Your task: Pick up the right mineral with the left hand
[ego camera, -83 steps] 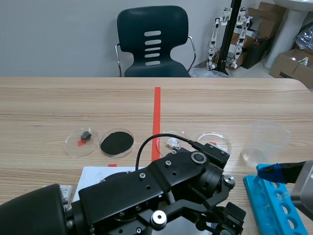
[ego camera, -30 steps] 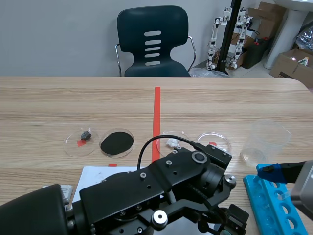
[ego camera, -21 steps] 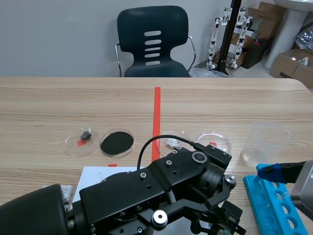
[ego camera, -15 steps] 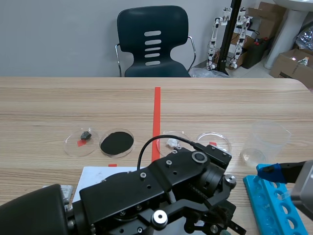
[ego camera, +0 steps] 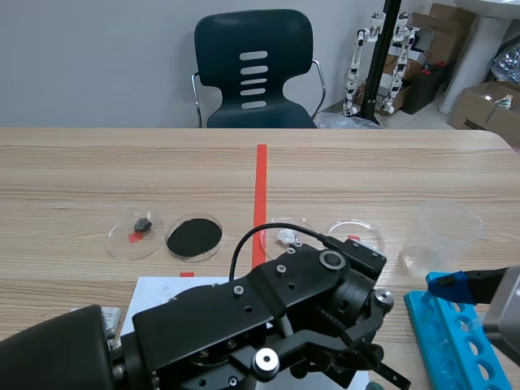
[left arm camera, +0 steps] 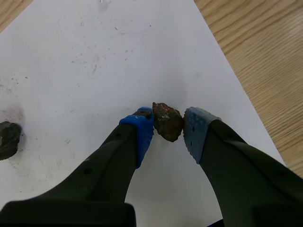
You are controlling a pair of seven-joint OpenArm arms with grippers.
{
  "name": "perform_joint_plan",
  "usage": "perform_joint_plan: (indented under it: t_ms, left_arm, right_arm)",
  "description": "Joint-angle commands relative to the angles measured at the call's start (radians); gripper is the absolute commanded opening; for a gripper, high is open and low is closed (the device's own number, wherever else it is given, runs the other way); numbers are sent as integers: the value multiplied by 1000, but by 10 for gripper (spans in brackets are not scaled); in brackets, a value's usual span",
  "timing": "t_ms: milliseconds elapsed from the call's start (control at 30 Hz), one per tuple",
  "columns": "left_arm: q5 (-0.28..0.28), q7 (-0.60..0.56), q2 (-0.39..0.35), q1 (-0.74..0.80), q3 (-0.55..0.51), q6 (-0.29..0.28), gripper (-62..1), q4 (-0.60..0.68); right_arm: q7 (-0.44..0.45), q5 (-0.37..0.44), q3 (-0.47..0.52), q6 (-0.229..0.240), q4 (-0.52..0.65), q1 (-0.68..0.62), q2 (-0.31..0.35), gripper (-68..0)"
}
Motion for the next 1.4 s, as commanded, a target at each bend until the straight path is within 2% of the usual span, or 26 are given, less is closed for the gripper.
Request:
perform_joint_plan:
  t_ms: [0, 167, 267, 533, 667, 933, 1233, 1367]
  left_arm:
    - [-2, 5, 8, -6, -2, 3, -466, 14]
    - [-2, 6, 8, -6, -2, 2, -467, 14]
    - [-2, 9, 8, -6, -2, 2, -509, 14]
    - [-3, 5, 0, -5, -8, 2, -509, 16]
    - [-24, 1, -34, -1, -37, 2, -509, 53]
    - [-78, -77, -164, 24, -106, 3, -509, 228]
    - [-93, -278, -371, 150, -186, 2, -509, 503]
    - [-97, -403, -465, 221, -232, 1, -509, 615]
  right_arm:
    - [14, 12, 2, -4, 20, 6, 0, -67]
    - [14, 12, 2, -4, 20, 6, 0, -67]
    - [14, 12, 2, -4, 20, 6, 0, -67]
    - [14, 12, 2, -4, 20, 6, 0, -67]
    - [14, 12, 2, -4, 20, 6, 0, -67]
    - [14, 12, 2, -4, 20, 6, 0, -67]
    - [14, 12, 2, -4, 20, 6, 0, -67]
    - [14, 12, 2, -4, 20, 6, 0, -67]
